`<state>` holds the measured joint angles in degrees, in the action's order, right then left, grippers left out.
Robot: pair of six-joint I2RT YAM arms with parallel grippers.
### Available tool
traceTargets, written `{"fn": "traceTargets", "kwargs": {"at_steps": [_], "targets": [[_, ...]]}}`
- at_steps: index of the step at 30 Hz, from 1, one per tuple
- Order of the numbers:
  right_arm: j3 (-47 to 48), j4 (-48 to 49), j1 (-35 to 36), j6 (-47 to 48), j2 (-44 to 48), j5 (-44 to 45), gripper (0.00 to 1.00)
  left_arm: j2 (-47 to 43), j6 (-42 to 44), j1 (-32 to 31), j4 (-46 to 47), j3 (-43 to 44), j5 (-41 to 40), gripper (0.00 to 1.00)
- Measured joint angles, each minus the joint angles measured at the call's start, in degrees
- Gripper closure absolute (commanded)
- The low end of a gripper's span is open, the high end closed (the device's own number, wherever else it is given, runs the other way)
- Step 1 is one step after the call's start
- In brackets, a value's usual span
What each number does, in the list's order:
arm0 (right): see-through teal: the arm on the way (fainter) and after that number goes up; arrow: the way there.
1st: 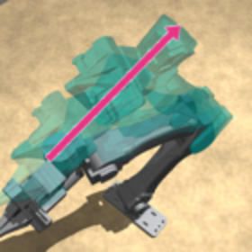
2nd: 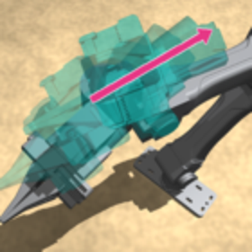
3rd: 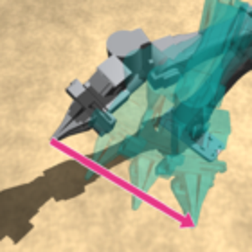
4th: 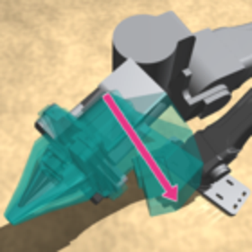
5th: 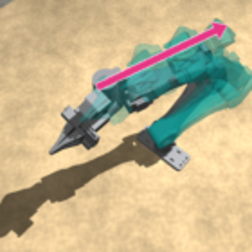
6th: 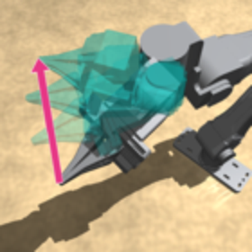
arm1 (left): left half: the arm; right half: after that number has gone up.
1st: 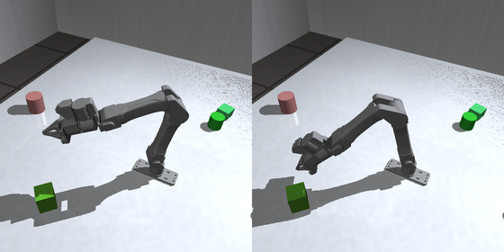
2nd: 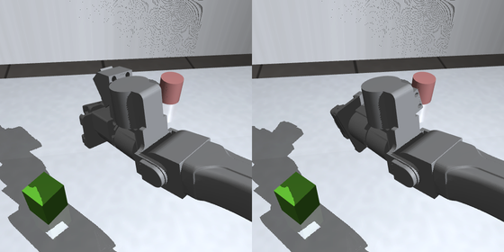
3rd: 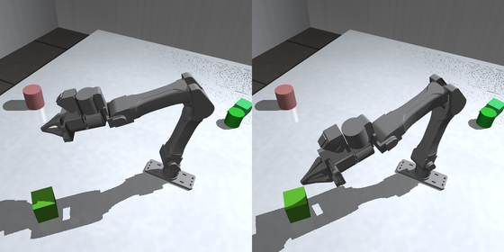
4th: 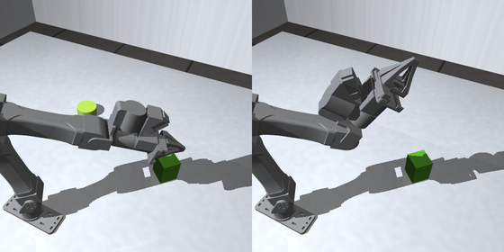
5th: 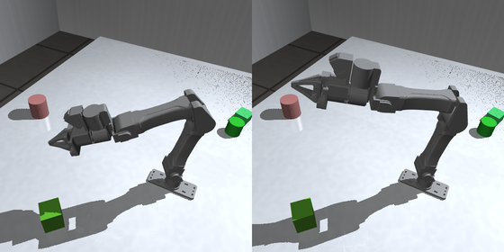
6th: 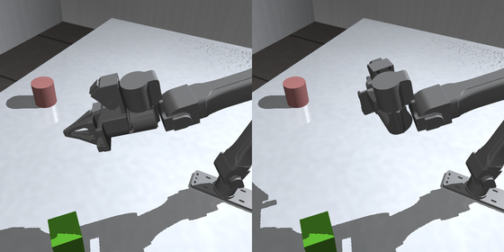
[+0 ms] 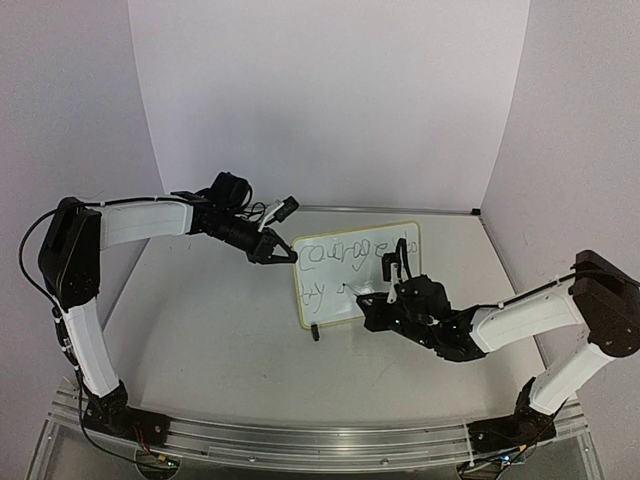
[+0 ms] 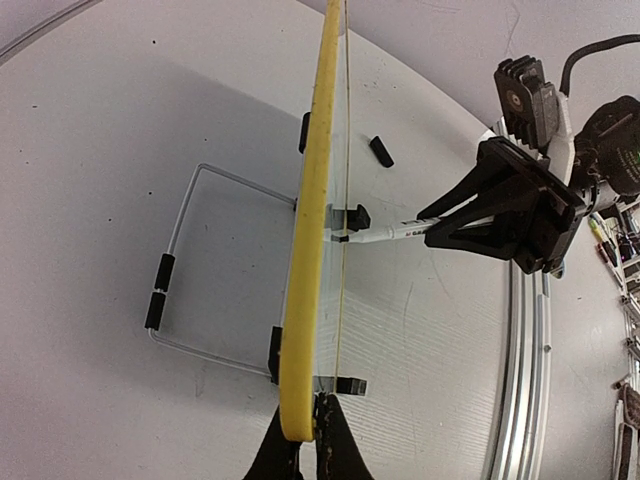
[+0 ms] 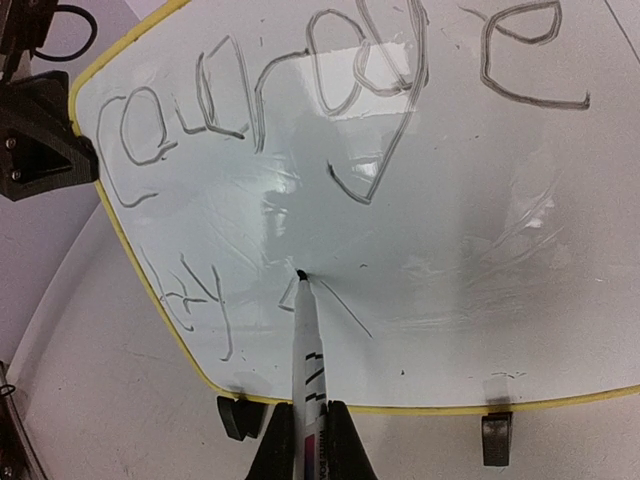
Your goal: Write a sentence on the whiteboard
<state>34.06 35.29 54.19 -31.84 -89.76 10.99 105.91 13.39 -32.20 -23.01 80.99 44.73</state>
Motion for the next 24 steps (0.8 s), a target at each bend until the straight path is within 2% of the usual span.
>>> {"fn": "traceTargets", "kwargs": {"at_steps": [24], "targets": [[-0.67,0.7,0.11,-2.33,-0.18,0.08,1.0,0.0,-0.09,-0.01,-0.01,0.0,-0.07,1.0]]}}
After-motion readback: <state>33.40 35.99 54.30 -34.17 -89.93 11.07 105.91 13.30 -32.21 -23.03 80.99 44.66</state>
